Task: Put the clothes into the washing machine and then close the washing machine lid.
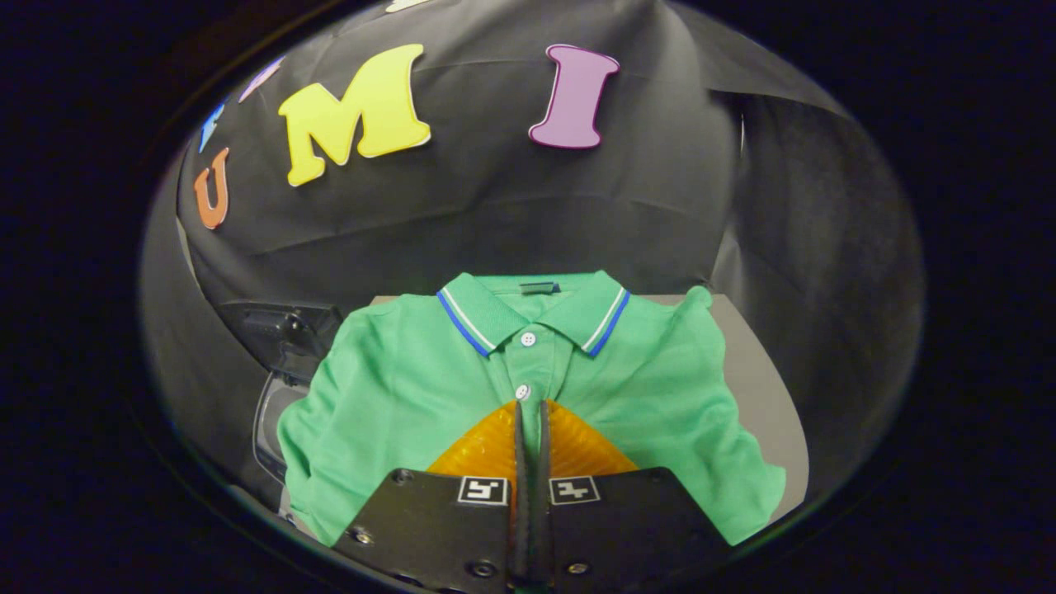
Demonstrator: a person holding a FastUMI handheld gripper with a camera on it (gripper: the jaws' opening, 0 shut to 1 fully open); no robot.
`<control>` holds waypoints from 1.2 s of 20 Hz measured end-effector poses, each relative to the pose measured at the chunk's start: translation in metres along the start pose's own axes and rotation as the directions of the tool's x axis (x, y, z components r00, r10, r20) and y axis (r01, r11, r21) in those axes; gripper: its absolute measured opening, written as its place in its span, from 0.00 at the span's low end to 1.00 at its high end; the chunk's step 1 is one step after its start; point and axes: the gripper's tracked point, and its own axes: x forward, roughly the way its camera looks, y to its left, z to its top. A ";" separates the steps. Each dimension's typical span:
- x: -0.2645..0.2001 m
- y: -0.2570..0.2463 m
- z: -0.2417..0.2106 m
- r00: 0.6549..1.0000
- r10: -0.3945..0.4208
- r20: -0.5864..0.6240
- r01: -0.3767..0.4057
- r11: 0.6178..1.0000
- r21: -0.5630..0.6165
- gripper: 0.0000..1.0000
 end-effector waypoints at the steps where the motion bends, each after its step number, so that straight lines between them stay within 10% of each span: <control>1: -0.005 0.001 -0.002 1.000 0.009 0.010 -0.009 1.000 0.014 0.05; 10: -0.087 0.043 0.029 0.969 0.127 0.213 -0.146 0.986 0.076 0.05; 24: -0.236 0.204 0.099 0.810 0.339 0.478 -0.350 0.934 -0.069 0.05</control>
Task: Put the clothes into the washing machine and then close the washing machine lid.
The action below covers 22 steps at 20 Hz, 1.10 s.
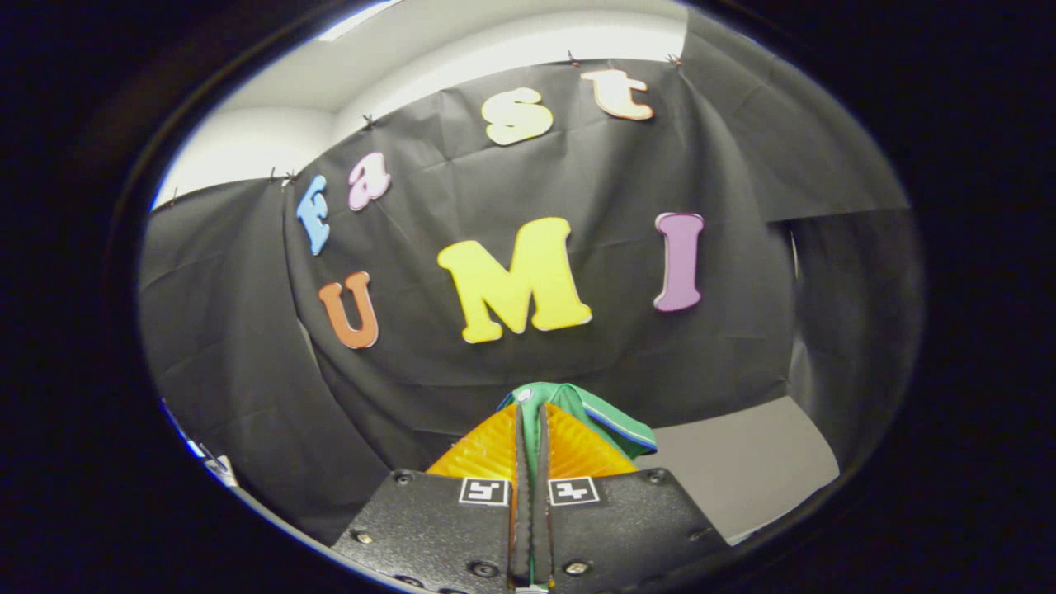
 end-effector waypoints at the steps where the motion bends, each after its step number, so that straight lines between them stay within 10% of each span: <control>1: 0.001 0.012 0.002 1.000 0.006 0.005 -0.006 1.000 -0.007 0.05; 22: 0.161 0.122 -0.208 0.916 0.137 -0.378 -0.157 0.987 -0.021 0.05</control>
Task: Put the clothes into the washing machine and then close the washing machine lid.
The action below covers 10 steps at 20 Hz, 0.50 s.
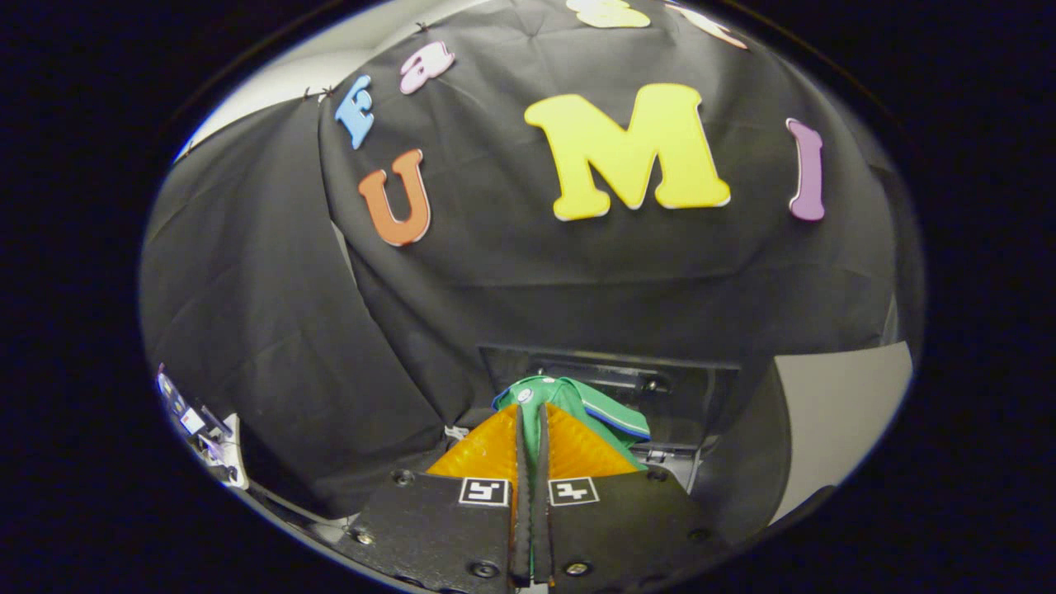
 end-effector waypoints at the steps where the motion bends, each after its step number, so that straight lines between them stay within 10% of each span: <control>1: 0.012 -0.001 -0.010 1.000 -0.001 -0.028 0.001 1.000 0.001 0.05; 10: 0.094 -0.027 -0.110 0.966 -0.055 -0.254 0.062 0.998 0.016 0.05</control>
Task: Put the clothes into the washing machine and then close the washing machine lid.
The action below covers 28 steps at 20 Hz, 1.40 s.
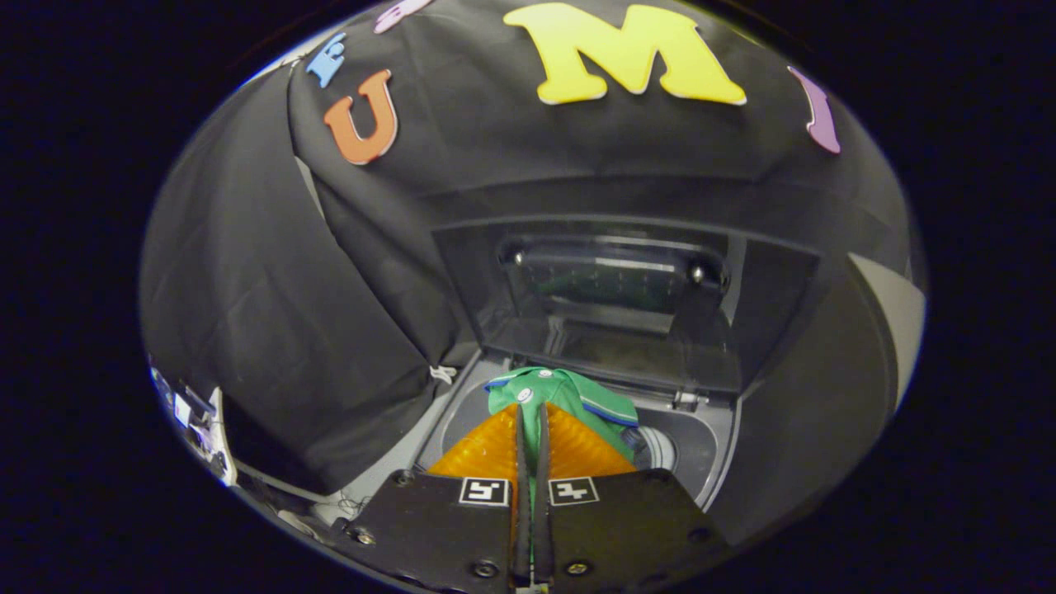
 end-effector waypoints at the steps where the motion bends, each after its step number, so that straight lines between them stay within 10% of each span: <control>1: 0.008 -0.005 -0.008 1.000 -0.015 -0.022 0.015 1.000 -0.001 0.05; 11: 0.064 -0.045 -0.082 0.951 -0.140 -0.276 0.153 0.988 0.025 0.05; 21: 0.064 -0.050 -0.088 0.944 -0.184 -0.276 0.191 0.982 0.000 0.14; 26: 0.052 -0.057 -0.095 0.943 -0.227 -0.243 0.229 0.973 -0.018 0.86; 28: 0.046 -0.058 -0.100 0.942 -0.231 -0.241 0.235 0.972 -0.014 0.85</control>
